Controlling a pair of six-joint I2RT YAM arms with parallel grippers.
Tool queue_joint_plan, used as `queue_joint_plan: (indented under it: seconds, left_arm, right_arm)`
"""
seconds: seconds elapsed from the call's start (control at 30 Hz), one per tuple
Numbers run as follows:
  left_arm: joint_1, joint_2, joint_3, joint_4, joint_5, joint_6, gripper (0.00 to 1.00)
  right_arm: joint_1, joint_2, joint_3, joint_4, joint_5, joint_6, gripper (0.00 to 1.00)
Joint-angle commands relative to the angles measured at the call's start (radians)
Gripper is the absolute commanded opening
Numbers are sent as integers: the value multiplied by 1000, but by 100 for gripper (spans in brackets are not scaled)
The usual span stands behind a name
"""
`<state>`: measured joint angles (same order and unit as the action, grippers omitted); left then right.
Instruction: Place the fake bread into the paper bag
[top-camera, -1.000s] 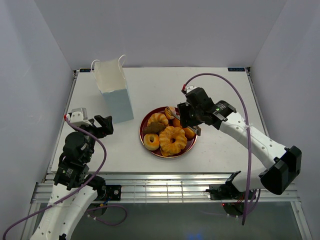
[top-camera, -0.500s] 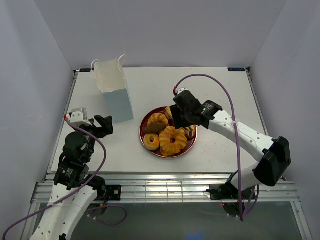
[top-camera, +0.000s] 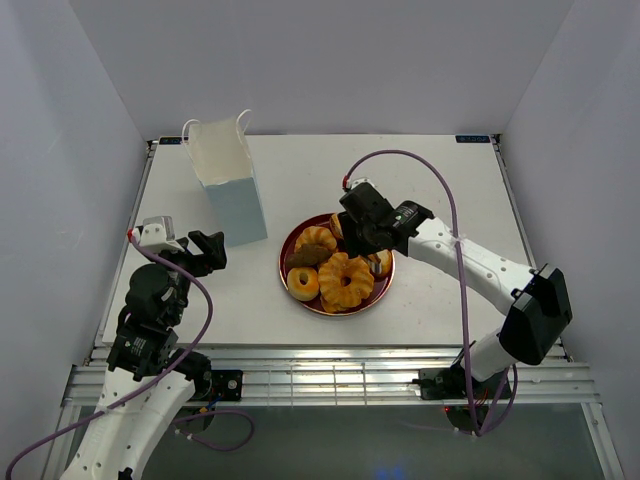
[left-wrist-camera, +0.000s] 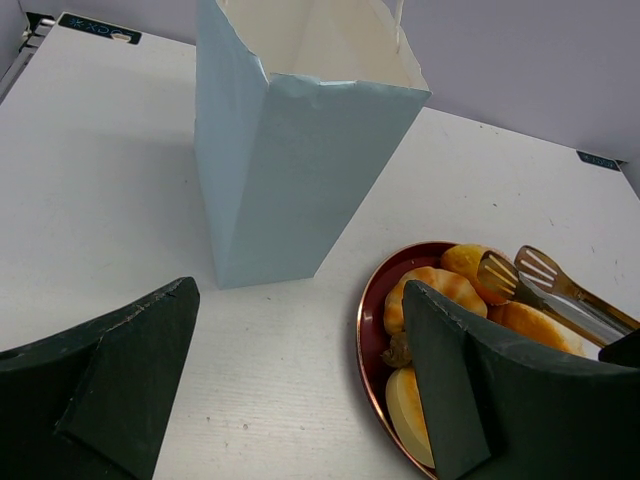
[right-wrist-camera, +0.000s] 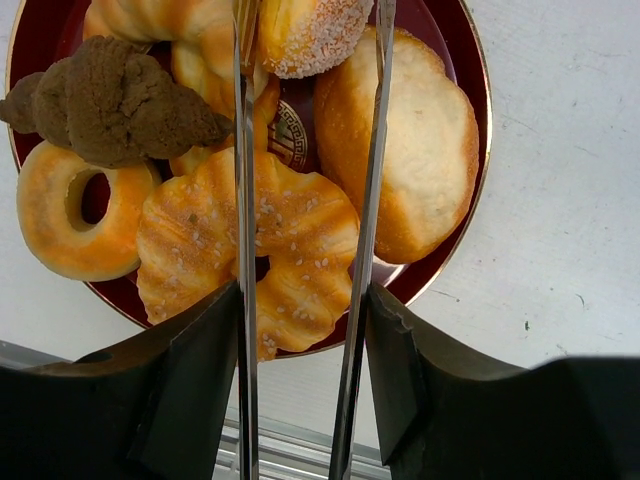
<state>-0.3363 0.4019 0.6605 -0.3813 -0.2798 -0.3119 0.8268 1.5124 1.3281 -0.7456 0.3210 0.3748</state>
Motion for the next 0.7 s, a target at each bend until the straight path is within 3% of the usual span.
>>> queue_joint_plan:
  seconds: [0.0,0.27,0.5,0.67]
  left_arm:
    - [-4,-9,-10,10,4,5,93]
    - [-6,-15,-10,12,2,5,93]
    - [-7,-23,-10,10,-15,4,93]
    - [-7,-31,-10,7,-47,-1,93]
  right_arm:
    - [6,15,25,40,26,12,55]
    - [6,23,14,49,10,15,52]
    - [5,2,31,35,19,7,38]
    - [6,-30,52,3,38,3,35]
